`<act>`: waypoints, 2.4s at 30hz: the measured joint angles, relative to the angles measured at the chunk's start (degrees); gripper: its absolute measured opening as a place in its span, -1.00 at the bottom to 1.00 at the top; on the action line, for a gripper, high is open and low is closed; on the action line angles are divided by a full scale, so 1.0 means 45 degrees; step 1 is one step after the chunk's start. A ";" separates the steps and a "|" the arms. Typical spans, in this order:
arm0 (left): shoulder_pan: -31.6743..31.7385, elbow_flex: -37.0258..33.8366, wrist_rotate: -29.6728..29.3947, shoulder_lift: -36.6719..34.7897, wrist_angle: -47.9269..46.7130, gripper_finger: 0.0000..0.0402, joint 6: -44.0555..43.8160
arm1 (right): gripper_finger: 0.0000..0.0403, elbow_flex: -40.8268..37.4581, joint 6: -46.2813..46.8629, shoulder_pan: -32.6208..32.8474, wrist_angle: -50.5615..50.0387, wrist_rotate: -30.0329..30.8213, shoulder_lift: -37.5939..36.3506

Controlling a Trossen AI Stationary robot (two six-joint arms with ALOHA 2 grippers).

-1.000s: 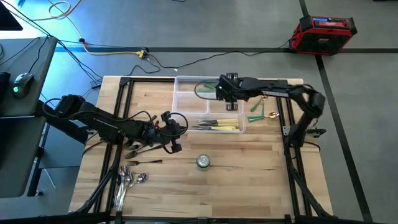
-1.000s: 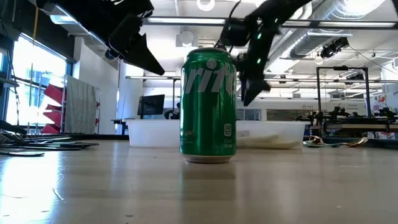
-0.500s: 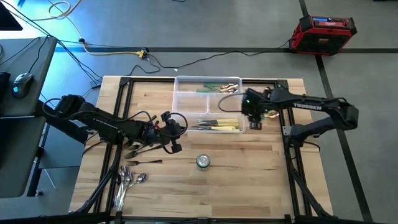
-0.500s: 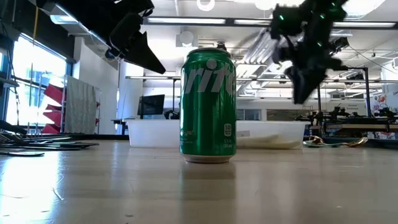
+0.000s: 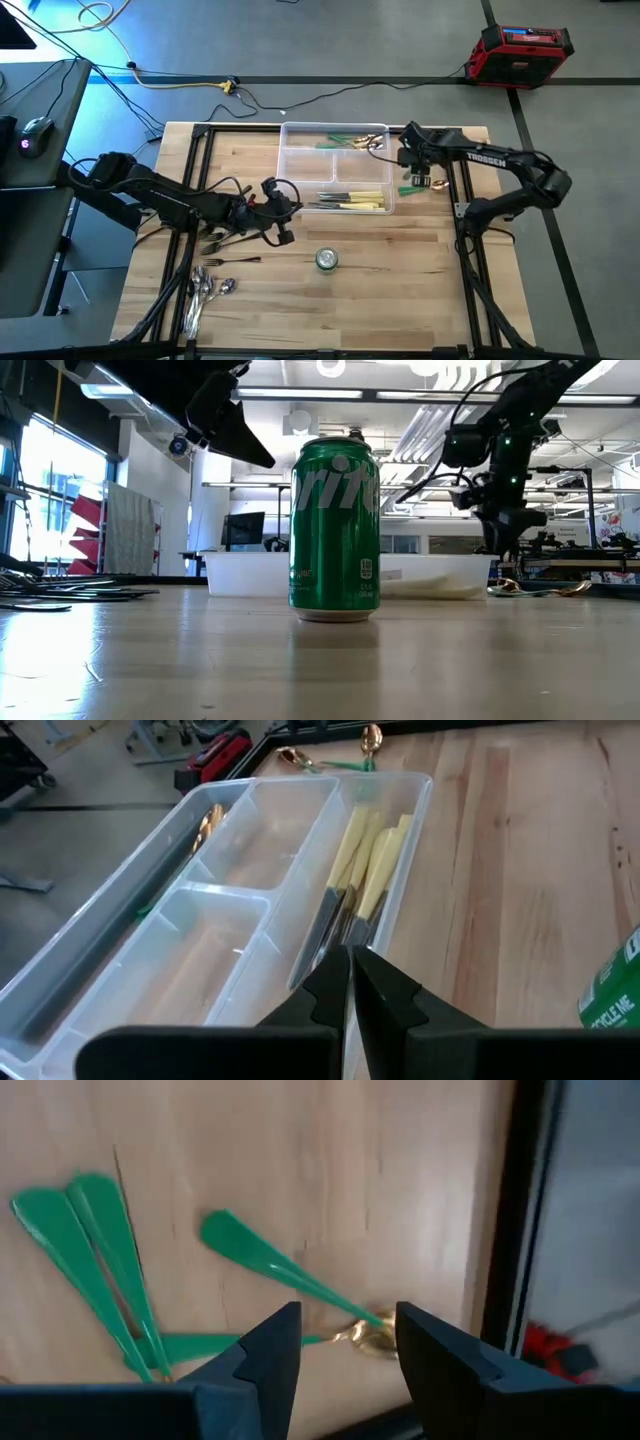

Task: Sort silverware
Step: Put the green spoon into the silverware tray

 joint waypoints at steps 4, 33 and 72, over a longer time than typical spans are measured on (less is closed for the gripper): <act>-0.0005 0.0000 0.0089 0.0000 -0.0093 -1.00 0.0070 | -0.26 0.0075 -0.0395 -0.0036 -0.0778 -0.0181 0.0572; -0.0044 0.0000 0.0311 0.0000 -0.0302 -1.00 -0.0155 | -0.99 -0.1013 0.2351 0.0374 -0.3628 -0.2736 0.1993; -0.0039 0.0015 0.0336 0.0000 -0.0326 -1.00 -0.0155 | -0.57 -0.1174 0.4610 0.2101 -0.1750 -0.4057 0.1970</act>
